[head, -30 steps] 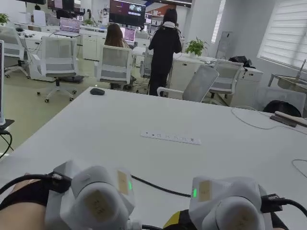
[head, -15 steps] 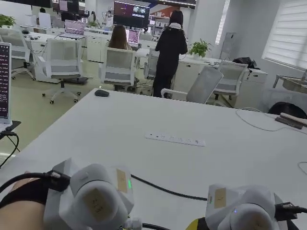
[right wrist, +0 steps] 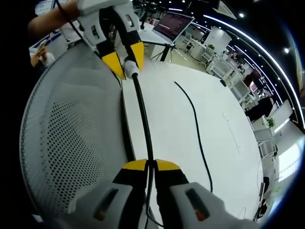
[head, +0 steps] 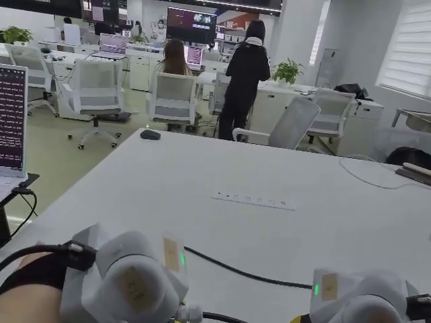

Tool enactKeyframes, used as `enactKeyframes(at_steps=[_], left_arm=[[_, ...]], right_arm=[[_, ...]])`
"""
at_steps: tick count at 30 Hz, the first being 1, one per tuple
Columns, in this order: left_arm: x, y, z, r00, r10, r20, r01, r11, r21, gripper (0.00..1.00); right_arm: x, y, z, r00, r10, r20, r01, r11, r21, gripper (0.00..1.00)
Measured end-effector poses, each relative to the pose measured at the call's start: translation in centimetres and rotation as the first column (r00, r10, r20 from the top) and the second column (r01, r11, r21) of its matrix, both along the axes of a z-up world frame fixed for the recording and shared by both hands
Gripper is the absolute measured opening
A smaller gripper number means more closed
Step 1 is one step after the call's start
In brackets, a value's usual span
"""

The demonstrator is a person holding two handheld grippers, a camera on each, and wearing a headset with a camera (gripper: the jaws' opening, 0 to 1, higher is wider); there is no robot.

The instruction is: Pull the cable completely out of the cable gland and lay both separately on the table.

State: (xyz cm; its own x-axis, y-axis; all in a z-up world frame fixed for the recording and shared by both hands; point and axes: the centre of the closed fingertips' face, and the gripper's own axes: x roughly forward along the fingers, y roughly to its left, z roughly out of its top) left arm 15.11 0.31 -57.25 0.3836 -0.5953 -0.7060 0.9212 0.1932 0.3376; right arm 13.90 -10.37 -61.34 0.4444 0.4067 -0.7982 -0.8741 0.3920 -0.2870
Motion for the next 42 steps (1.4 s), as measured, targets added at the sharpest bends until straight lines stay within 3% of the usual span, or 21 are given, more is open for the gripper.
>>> enactKeyframes(at_steps=[4, 6, 9, 15, 21, 25, 33, 42], left_arm=[[0.0, -0.3, -0.2, 1.0, -0.008, 0.003, 0.008, 1.0, 0.013, 0.16], [-0.1, -0.3, -0.3, 1.0, -0.011, 0.003, 0.011, 1.0, 0.016, 0.16], [-0.2, -0.5, -0.3, 1.0, -0.018, 0.002, 0.018, 1.0, 0.014, 0.16], [-0.5, -0.7, -0.4, 1.0, -0.026, 0.0, 0.026, 1.0, 0.019, 0.16], [-0.7, -0.8, -0.5, 1.0, -0.031, -0.004, 0.031, 0.999, 0.022, 0.16], [-0.8, -0.9, -0.6, 0.999, -0.034, -0.007, 0.034, 0.999, 0.021, 0.16], [-0.9, -1.5, -0.7, 0.999, -0.044, -0.013, 0.044, 0.999, 0.008, 0.16], [-0.9, -2.0, -1.0, 0.998, -0.057, -0.014, 0.057, 0.998, 0.013, 0.16]], right_arm=[[0.0, 1.5, 0.1, 0.999, 0.03, 0.014, -0.03, 1.0, -0.006, 0.24], [0.1, 2.9, 0.9, 0.999, 0.042, 0.03, -0.043, 0.998, 0.036, 0.23], [0.1, 5.4, 2.3, 0.998, 0.051, 0.031, -0.055, 0.987, 0.151, 0.21], [-0.4, 8.3, 3.5, 0.991, 0.117, 0.058, -0.126, 0.969, 0.214, 0.16], [-0.4, 9.3, 3.6, 0.986, 0.145, 0.081, -0.159, 0.965, 0.209, 0.12], [-0.2, 9.1, 3.7, 0.984, 0.146, 0.098, -0.163, 0.967, 0.194, 0.04], [-0.3, 8.5, 3.5, 0.989, 0.126, 0.083, -0.141, 0.97, 0.199, 0.04], [-0.3, 8.0, 3.1, 0.988, 0.128, 0.081, -0.14, 0.977, 0.161, 0.03]])
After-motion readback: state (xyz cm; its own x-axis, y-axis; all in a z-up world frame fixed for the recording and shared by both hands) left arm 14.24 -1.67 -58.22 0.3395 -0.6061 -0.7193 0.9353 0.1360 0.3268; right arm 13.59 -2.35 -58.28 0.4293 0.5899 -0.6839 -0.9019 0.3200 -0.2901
